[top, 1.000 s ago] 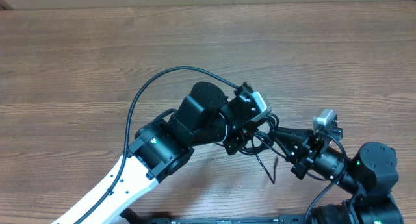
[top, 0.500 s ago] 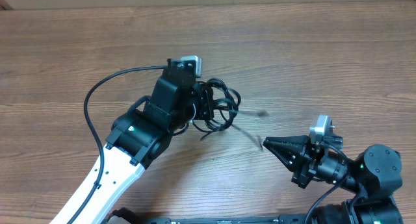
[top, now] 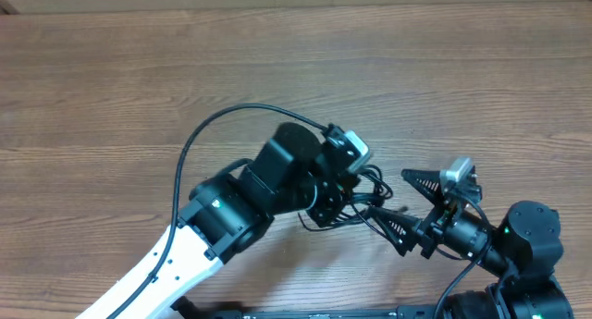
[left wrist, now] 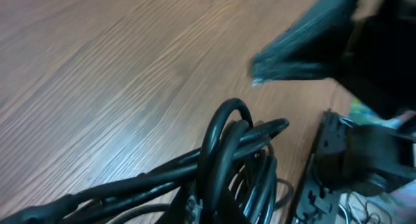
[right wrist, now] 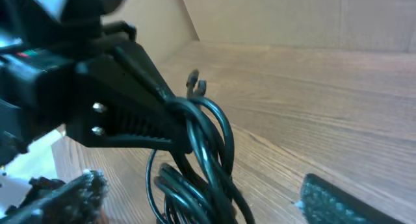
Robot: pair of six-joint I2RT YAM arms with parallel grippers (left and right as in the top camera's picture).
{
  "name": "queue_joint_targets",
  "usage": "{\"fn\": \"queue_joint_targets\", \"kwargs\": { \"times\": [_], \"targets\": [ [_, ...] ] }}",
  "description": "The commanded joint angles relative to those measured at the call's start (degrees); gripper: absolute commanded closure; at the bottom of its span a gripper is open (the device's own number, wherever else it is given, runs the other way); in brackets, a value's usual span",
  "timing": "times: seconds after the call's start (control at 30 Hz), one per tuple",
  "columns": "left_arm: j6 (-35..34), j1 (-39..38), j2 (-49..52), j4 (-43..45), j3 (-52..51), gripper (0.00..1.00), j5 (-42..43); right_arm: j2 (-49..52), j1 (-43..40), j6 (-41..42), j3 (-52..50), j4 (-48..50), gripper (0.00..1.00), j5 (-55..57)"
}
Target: Untangle cables
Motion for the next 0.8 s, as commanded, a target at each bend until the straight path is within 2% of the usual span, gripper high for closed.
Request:
{"fn": "queue_joint_targets", "kwargs": {
  "times": [0.0, 0.03, 0.1, 0.13, 0.2, 0.23, 0.27, 0.4, 0.5, 0.6, 0.67, 0.7, 0.77],
  "targets": [
    [0.72, -0.46, -0.35, 2.86, 0.57, 0.96, 1.44, -0.24, 0.11, -4.94, 0.81, -0.33, 0.16, 0.46],
    [0.17, -0.46, -0.35, 3.82, 0.57, 0.96, 1.49, -0.24, 0.11, -4.94, 0.81, -0.5, 0.19, 0.48],
    [0.13, -0.46, -0.35, 3.96, 0.57, 0.96, 1.7, -0.24, 0.11, -4.94, 0.81, -0.55, 0.32, 0.66],
    [0.09, -0.46, -0.35, 3.91, 0.57, 0.96, 2.12, -0.24, 0.11, -4.94, 0.81, -0.57, 0.5, 0.66],
    [-1.4, -0.46, -0.35, 3.96, 0.57, 0.96, 2.14, -0.24, 0.11, -4.96, 0.81, -0.44, 0.74, 0.79],
    [-1.38, -0.46, -0.35, 3.98, 0.57, 0.96, 2.45, -0.24, 0.11, -4.9, 0.81, -0.31, 0.92, 1.64],
    [-1.4, -0.46, -0.35, 4.02, 0.57, 0.96, 2.51, -0.24, 0.11, -4.9, 0.81, -0.46, 0.96, 1.81],
    [-2.89, -0.31, -0.35, 4.15, 0.57, 0.96, 2.25, -0.24, 0.11, -4.24, 0.81, -0.68, 0.96, 2.01],
    [-4.83, -0.26, -0.35, 3.63, 0.57, 0.96, -3.89, -0.24, 0.11, 0.48, 0.81, 0.11, 0.96, 6.08],
    [-16.61, 0.04, -0.35, 0.61, 0.57, 0.96, -18.93, -0.24, 0.11, 4.37, 0.81, 0.2, 0.96, 9.38],
    [-29.83, 1.11, -0.35, -3.41, 0.57, 0.96, -26.69, -0.24, 0.11, 9.51, 0.81, -1.2, 0.96, 15.96],
    [-31.45, 1.64, -0.37, -3.69, 0.57, 0.96, -26.51, -0.24, 0.11, 10.38, 0.81, -2.23, 0.96, 18.38],
    [-29.29, 1.73, -0.37, -2.71, 0.57, 0.96, -24.46, -0.24, 0.11, 11.72, 0.81, -3.72, 0.96, 23.1]
  ]
}}
